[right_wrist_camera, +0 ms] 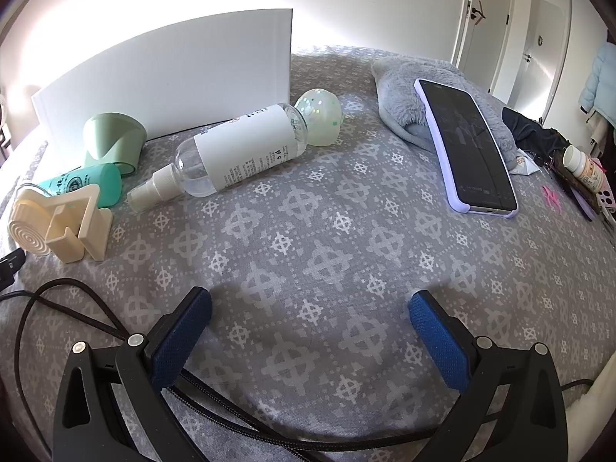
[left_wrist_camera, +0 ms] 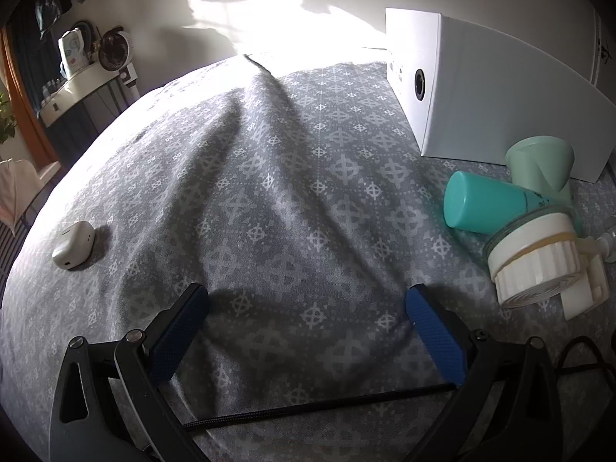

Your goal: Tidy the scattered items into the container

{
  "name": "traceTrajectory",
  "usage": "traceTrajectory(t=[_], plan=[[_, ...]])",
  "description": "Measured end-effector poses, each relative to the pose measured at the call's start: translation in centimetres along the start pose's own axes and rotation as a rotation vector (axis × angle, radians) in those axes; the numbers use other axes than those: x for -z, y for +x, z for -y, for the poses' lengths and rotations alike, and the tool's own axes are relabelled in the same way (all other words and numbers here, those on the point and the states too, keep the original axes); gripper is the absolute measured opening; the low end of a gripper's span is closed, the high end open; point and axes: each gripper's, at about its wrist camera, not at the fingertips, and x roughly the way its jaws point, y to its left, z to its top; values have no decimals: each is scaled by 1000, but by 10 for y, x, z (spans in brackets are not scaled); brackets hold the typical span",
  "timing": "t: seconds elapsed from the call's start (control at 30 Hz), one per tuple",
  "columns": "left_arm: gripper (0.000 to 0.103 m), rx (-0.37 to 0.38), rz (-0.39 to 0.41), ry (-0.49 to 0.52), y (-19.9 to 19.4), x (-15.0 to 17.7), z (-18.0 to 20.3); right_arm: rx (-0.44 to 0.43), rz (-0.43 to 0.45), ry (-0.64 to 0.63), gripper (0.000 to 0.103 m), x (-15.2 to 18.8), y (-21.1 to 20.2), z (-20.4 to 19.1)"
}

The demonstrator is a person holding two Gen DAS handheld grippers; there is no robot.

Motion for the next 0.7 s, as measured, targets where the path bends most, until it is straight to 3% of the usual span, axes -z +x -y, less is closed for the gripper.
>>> traceTrajectory(t=[0.7], plan=[[103, 1, 0, -1, -2, 1, -1, 1, 0, 0, 103, 0, 0, 0]])
